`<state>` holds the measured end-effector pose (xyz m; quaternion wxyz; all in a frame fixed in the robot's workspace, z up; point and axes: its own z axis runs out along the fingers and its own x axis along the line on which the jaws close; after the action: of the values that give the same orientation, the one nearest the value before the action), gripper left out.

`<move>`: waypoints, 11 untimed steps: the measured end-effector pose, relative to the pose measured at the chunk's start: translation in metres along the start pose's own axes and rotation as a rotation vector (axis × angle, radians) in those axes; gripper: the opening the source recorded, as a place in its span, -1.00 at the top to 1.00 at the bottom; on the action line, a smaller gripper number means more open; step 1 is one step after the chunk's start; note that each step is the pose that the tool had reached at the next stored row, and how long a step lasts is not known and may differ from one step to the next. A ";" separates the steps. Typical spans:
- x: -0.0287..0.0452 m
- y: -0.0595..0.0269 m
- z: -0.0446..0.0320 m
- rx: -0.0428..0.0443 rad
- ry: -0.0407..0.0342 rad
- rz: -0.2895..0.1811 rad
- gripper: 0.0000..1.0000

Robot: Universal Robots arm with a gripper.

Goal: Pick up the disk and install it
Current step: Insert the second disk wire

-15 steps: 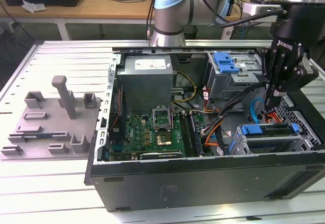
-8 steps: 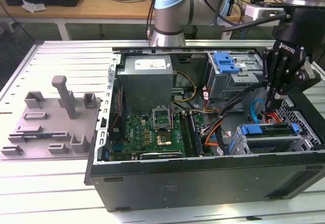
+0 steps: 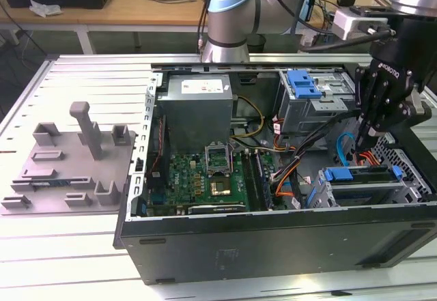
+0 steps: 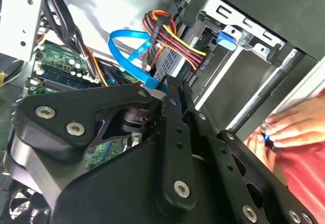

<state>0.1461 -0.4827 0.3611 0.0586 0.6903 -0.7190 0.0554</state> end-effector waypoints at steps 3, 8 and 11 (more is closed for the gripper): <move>0.0044 -0.0010 0.0006 -0.0012 -0.0308 0.000 0.68; 0.0116 -0.0035 0.0019 -0.0029 -0.0736 -0.001 0.68; 0.0172 -0.0047 0.0027 -0.0037 -0.0941 -0.001 0.68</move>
<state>0.1501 -0.5003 0.3612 0.0260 0.6924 -0.7208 0.0215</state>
